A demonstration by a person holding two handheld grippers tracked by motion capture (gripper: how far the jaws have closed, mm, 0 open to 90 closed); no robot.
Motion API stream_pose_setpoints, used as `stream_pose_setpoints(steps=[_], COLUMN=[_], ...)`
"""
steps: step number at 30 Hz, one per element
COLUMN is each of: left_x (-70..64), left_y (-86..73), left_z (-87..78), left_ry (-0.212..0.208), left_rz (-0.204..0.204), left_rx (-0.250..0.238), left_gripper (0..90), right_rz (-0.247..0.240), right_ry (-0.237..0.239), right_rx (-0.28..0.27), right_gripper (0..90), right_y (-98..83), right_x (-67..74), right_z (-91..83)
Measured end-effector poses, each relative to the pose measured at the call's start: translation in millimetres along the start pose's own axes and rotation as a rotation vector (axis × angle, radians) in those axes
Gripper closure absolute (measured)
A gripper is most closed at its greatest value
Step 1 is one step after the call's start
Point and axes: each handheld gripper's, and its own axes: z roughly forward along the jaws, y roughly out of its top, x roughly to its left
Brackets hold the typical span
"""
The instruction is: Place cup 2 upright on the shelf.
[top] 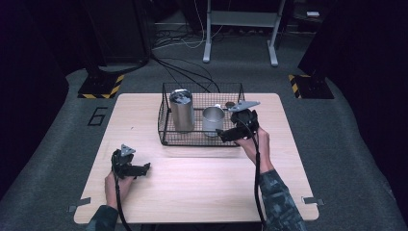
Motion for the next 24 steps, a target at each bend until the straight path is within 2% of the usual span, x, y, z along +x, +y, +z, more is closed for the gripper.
stream_pose_setpoints(steps=[5, 6, 8, 15, 18, 23, 24], left_x=[0.0, -0.1, 0.1, 0.0, 0.0, -0.1, -0.2], left_y=[0.0, 0.0, 0.0, 0.0, 0.0, 0.0, 0.0], left_z=[0.0, -0.1, 0.0, 0.0, 0.0, -0.1, -0.2], left_ry=[0.0, 0.0, 0.0, 0.0, 0.0, 0.001, 0.0], left_rz=[0.0, -0.001, 0.001, 0.0, 0.0, 0.0, -0.002], left_rx=[0.0, 0.001, 0.001, 0.0, 0.0, 0.001, 0.003], left_gripper=[1.0, 1.0, 1.0, 1.0, 0.9, 1.0, 0.9], right_rz=[-0.008, 0.014, 0.011, 0.111, 0.158, 0.21, 0.236], right_ry=[-0.022, -0.026, -0.036, -0.075, -0.073, -0.097, -0.097], right_rx=[-0.007, -0.006, -0.007, -0.013, -0.024, -0.011, -0.004], right_gripper=[0.2, 0.1, 0.0, 0.0, 0.0, 0.0, 0.0], right_y=[-23.5, -28.7, -40.4, -90.5, -114.9, -151.2, -160.6], right_x=[-2.0, -1.6, -4.1, -15.3, -18.8, -22.0, -22.1], right_z=[-14.3, -17.1, -21.9, -35.1, -38.9, -38.4, -36.9])
